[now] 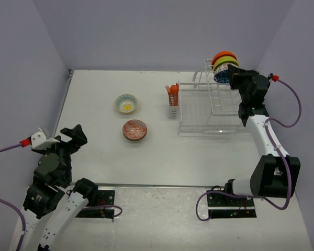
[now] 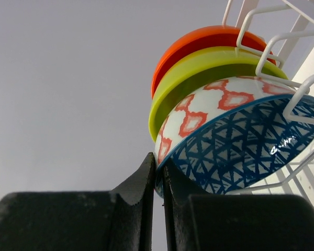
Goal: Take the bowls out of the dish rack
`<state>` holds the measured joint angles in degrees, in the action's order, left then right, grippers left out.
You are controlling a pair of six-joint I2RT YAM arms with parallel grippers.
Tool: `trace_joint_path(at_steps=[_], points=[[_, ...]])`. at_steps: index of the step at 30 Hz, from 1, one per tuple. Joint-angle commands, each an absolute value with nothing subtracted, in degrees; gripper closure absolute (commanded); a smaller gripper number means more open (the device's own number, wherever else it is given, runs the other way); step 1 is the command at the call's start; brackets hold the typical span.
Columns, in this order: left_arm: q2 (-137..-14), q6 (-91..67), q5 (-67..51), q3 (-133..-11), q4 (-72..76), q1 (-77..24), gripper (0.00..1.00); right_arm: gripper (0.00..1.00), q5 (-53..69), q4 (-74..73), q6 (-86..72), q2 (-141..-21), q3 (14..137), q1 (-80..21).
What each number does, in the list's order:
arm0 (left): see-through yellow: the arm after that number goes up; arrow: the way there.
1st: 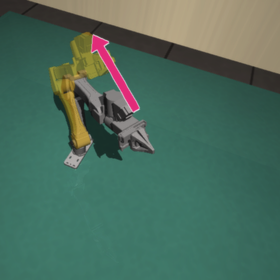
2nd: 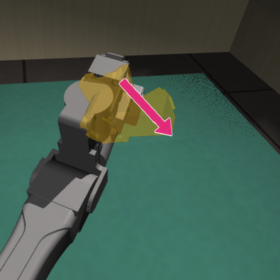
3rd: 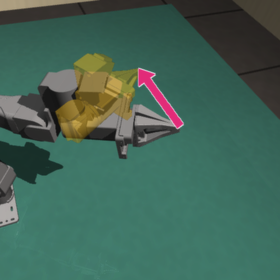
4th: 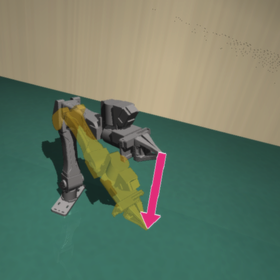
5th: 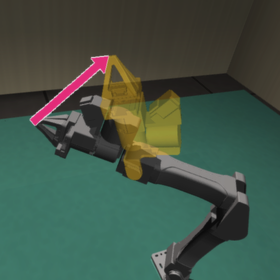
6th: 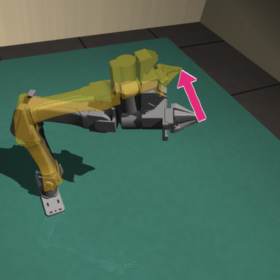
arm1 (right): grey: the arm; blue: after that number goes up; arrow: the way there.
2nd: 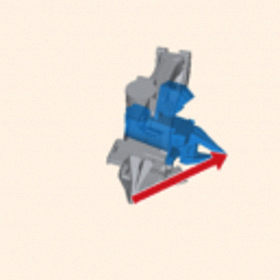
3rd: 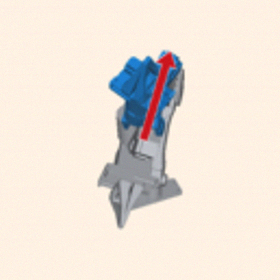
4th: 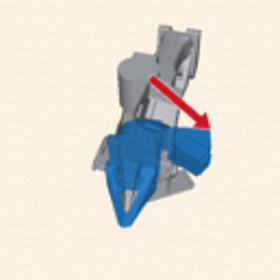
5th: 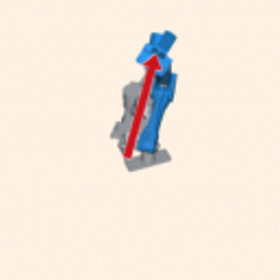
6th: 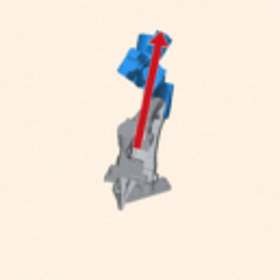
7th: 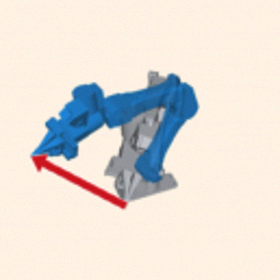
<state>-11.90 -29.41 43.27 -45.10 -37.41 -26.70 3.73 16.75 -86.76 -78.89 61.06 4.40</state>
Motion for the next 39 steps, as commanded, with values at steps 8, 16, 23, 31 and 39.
trace_joint_path(at_steps=[8,16,23,31,39], points=[[-11.69,-29.36,43.59,-45.61,-35.77,-26.81,0.0,1.0,1.49,28.82,-91.84,-70.14,55.46,4.83],[-11.95,-29.36,43.68,-45.53,-35.86,-26.81,0.0,1.0,3.86,32.16,-91.93,-66.98,54.5,4.83],[-11.87,-29.53,43.86,-45.62,-35.86,-26.81,0.0,1.0,15.1,33.58,-90.8,-65.92,56.42,3.96],[-12.13,-29.71,44.3,-45.61,-35.95,-26.81,0.0,1.0,20.75,20.5,-65.81,-65.74,68.1,-8.06],[-12.48,-29.97,44.74,-45.62,-36.12,-26.81,0.0,1.0,19.32,-2.23,-36.68,-77.41,89.68,-28.64]])
